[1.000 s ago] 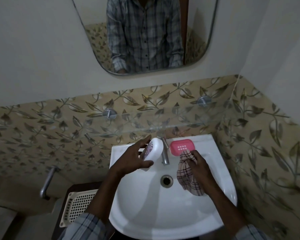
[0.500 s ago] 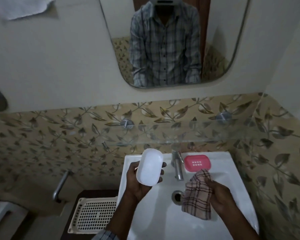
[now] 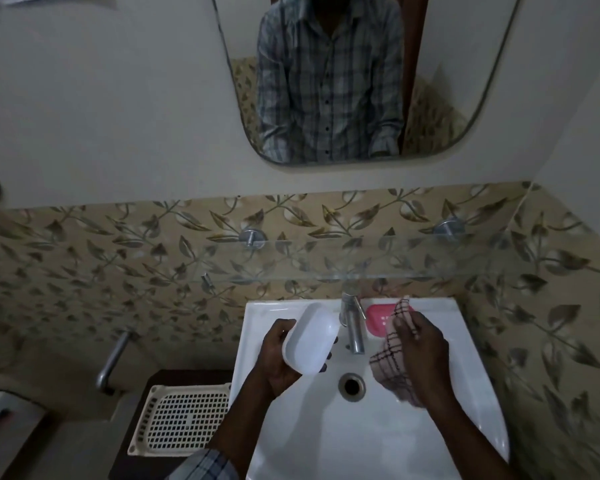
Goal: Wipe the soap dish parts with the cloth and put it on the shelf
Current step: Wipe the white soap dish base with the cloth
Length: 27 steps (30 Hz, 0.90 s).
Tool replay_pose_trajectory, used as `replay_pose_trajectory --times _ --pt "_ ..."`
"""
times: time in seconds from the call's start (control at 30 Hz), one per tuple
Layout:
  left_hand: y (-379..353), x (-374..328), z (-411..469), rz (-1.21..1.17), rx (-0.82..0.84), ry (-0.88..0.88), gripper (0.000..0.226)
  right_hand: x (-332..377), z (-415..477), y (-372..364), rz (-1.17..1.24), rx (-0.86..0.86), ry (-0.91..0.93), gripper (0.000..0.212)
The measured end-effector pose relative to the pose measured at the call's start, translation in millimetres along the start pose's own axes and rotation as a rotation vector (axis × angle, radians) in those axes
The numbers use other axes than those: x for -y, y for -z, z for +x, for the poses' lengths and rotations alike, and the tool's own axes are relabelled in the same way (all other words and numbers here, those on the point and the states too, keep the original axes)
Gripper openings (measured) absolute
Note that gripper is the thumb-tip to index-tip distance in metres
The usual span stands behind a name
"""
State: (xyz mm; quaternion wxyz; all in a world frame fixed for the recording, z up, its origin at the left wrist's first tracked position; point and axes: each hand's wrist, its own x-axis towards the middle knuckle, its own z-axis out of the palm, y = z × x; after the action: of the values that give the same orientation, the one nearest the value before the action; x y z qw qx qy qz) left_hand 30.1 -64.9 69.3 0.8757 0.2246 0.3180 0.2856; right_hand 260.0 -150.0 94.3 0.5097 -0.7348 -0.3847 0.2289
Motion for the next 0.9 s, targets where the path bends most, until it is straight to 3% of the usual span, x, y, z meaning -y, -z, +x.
replay_pose_trajectory --times 0.1,0.2,0.27,0.33,0.37,0.43,0.53,0.63,0.7,0.77,0.83,0.9 --pt "-9.0 -1.8 6.4 0.154 -0.13 -0.019 0.066 23.9 -3.4 -10.1 0.023 0.007 0.095 0.004" --pt "-24.8 -2.1 15.8 0.284 -0.208 -0.08 0.069 34.0 -27.8 -36.5 -0.125 0.321 0.393 0.031" --pt "-28.0 -1.4 20.4 0.29 -0.253 -0.093 0.042 22.3 -45.8 -55.2 -0.383 0.552 0.644 0.05" --pt "-26.1 -4.3 18.2 0.269 -0.238 -0.058 0.027 10.0 -45.7 -55.2 -0.631 0.647 0.912 0.055" --pt "-24.1 -6.2 14.7 0.263 -0.226 -0.014 0.027 6.0 -37.9 -50.2 -0.662 0.63 1.002 0.049" --pt "-24.0 -11.5 9.1 0.29 -0.197 0.104 0.035 1.7 -20.2 -37.4 -0.732 0.622 1.002 0.041" --pt "-30.7 -23.4 6.6 0.331 -0.184 0.232 0.045 -7.0 -8.9 -34.2 -0.881 0.408 1.112 0.046" --pt "-38.4 -29.1 7.6 0.307 -0.186 0.27 0.045 -20.0 -20.7 -51.0 -0.669 0.289 1.162 0.047" --pt "-38.5 -24.5 8.0 0.238 -0.202 0.295 0.046 -27.0 -31.6 -60.7 -0.584 0.392 1.143 0.041" --pt "-37.6 -17.5 9.5 0.218 -0.191 0.285 0.042 -29.9 -29.3 -55.4 -0.566 0.474 1.245 0.033" --pt "-38.4 -15.8 10.5 0.231 -0.186 0.304 0.041 -32.5 -10.8 -42.6 -0.555 0.427 1.327 0.025" --pt "-40.7 -18.0 10.9 0.236 -0.187 0.33 0.042 -32.6 -3.3 -38.9 -0.479 0.315 1.234 0.028"
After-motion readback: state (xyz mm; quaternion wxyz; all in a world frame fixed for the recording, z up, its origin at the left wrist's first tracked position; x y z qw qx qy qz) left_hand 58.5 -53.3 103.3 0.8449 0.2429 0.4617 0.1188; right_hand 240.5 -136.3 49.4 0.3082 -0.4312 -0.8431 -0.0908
